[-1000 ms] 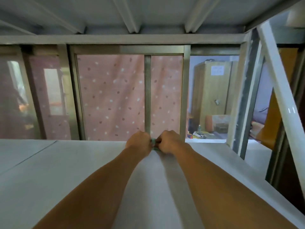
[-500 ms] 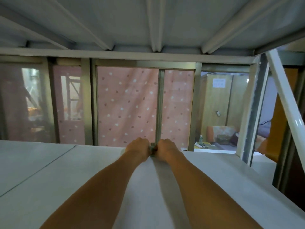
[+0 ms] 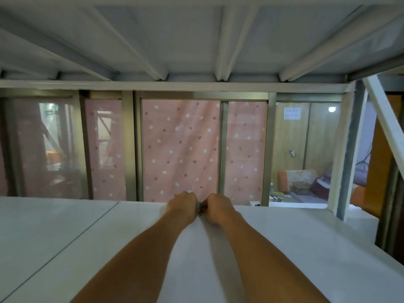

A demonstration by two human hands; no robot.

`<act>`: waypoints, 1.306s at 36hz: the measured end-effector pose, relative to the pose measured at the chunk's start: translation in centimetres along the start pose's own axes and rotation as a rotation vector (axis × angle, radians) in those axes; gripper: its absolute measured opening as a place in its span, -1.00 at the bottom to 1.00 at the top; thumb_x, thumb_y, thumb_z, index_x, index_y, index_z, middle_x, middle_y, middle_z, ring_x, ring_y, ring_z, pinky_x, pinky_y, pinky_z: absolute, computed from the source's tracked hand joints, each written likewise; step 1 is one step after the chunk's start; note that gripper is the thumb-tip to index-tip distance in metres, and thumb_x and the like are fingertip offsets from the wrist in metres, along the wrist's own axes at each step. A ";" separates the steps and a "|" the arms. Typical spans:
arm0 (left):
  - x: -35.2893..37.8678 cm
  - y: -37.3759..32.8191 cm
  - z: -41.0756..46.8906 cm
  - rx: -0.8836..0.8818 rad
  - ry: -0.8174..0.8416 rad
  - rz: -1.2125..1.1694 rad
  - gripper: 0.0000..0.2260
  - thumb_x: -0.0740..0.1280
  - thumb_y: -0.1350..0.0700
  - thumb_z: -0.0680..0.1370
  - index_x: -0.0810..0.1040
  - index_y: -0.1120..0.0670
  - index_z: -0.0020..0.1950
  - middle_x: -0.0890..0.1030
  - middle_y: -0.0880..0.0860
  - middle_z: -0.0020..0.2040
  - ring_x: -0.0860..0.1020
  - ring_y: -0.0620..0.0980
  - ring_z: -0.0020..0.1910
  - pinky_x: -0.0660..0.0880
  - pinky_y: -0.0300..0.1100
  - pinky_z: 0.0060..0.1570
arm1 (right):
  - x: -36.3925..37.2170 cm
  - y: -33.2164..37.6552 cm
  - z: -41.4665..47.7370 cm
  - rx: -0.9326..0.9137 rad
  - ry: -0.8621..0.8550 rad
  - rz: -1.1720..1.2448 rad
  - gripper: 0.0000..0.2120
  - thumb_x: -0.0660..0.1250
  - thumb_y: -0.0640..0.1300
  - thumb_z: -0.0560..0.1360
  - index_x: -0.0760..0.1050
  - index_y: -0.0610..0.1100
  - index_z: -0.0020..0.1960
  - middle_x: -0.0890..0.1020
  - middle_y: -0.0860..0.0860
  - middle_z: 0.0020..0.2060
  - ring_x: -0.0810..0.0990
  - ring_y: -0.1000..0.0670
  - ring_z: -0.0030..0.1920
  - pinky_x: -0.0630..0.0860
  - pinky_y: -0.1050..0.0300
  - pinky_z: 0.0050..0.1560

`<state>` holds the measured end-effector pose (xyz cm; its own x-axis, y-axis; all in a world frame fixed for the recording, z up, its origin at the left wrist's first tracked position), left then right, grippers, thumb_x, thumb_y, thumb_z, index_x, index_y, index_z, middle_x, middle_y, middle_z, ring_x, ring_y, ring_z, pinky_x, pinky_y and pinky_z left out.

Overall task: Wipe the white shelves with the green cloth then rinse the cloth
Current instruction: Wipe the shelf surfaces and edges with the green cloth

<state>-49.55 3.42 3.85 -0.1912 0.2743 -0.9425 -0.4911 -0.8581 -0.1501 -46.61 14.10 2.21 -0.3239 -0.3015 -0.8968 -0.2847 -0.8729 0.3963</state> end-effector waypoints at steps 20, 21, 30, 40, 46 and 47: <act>-4.4 2.5 -13.0 0.058 -0.002 0.028 -0.79 0.25 0.06 0.60 0.56 0.11 0.16 0.59 0.10 0.14 0.57 0.11 0.09 0.48 -0.10 -0.03 | -0.8 4.8 -14.1 0.030 -0.006 -0.067 -0.73 0.33 0.04 0.54 0.67 0.02 0.17 0.65 -0.07 0.07 0.56 -0.09 -0.06 0.53 0.07 0.06; -4.6 2.6 -13.8 0.062 -0.002 0.023 -0.79 0.25 0.05 0.60 0.56 0.11 0.14 0.59 0.10 0.13 0.57 0.11 0.07 0.48 -0.10 -0.06 | -0.8 5.1 -15.0 0.033 -0.009 -0.072 -0.74 0.33 0.04 0.54 0.67 0.03 0.17 0.65 -0.07 0.06 0.54 -0.09 -0.08 0.51 0.08 0.03; -6.6 4.0 -20.5 0.081 -0.006 -0.040 -0.82 0.27 0.02 0.58 0.56 0.10 0.05 0.58 0.09 0.03 0.57 0.11 -0.02 0.44 -0.11 -0.17 | -1.3 7.2 -22.3 0.042 -0.030 -0.125 -0.73 0.28 0.02 0.58 0.67 -0.03 0.15 0.65 -0.07 0.03 0.51 -0.07 -0.12 0.45 0.13 -0.06; -9.0 5.6 -26.9 0.101 -0.008 -0.009 -0.88 0.32 0.06 0.58 0.46 0.07 -0.11 0.47 0.03 -0.19 0.49 0.02 -0.21 0.42 -0.15 -0.24 | -1.5 10.6 -28.8 0.016 0.006 -0.246 -0.74 0.24 -0.03 0.58 0.65 -0.05 0.14 0.65 -0.06 -0.06 0.53 -0.05 -0.15 0.44 0.14 -0.15; -10.3 7.2 -29.9 0.093 -0.015 0.028 -0.87 0.31 0.05 0.59 0.46 0.08 -0.10 0.46 0.02 -0.20 0.49 0.02 -0.20 0.41 -0.15 -0.25 | -0.9 12.5 -31.1 -0.025 0.023 -0.244 -0.71 0.25 0.07 0.60 0.63 -0.02 0.19 0.65 -0.05 -0.04 0.55 -0.05 -0.13 0.51 0.12 -0.08; -10.4 7.6 -30.2 0.076 -0.017 0.018 -0.86 0.30 0.04 0.59 0.48 0.09 -0.10 0.46 0.02 -0.23 0.50 0.01 -0.21 0.40 -0.16 -0.26 | -0.7 12.9 -31.4 -0.043 0.030 -0.240 -0.70 0.24 0.09 0.60 0.63 -0.02 0.19 0.65 -0.05 -0.03 0.55 -0.05 -0.12 0.52 0.12 -0.07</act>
<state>-25.61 -19.12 3.45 -0.2150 0.2670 -0.9394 -0.5501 -0.8279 -0.1094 -21.69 -9.01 1.79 -0.2250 -0.0945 -0.9698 -0.3113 -0.9361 0.1634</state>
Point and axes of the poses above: each hand's wrist, its own z-axis towards the middle knuckle, its own x-axis out of the palm, y = z × x, the point moved 10 cm from there along z, towards the middle knuckle
